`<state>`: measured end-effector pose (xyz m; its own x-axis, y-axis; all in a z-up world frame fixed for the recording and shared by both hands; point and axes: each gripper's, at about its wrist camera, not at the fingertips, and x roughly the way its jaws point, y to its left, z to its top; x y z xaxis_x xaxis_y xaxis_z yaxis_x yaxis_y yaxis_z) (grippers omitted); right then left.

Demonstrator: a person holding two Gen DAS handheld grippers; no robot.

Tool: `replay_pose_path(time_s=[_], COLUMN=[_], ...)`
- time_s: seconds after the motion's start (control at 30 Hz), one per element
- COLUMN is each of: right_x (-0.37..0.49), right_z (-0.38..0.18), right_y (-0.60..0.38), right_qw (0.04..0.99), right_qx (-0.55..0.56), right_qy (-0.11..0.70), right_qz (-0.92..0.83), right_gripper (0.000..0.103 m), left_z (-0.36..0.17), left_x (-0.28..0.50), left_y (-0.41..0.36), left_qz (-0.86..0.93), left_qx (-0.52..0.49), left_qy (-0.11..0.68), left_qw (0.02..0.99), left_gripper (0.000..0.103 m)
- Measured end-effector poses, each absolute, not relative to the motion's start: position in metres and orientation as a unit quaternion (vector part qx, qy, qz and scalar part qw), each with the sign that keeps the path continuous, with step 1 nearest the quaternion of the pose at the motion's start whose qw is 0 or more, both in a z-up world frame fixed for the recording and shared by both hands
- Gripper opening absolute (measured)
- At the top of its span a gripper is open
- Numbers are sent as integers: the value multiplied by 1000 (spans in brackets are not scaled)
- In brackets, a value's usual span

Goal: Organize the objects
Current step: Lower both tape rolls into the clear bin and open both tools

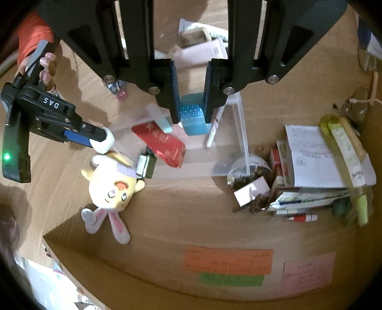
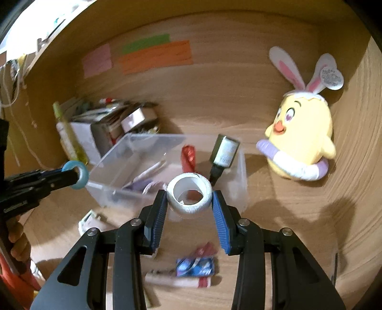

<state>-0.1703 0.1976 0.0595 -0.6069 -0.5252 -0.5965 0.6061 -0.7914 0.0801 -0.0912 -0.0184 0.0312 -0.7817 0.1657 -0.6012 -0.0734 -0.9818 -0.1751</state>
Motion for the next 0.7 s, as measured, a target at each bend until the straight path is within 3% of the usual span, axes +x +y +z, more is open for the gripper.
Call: replay_pose_path(time_s=[0.7], right_x=[-223], right_z=[27], right_y=[170], right_qw=[283], right_qx=[365], right_qy=[121], right_qz=[-878], right_gripper=[35], left_z=[-10], left_x=[-159], left_y=[-23], left_qz=[915], left_qx=[-393], left_qy=[-66], left_qw=[62], left_gripper=[18])
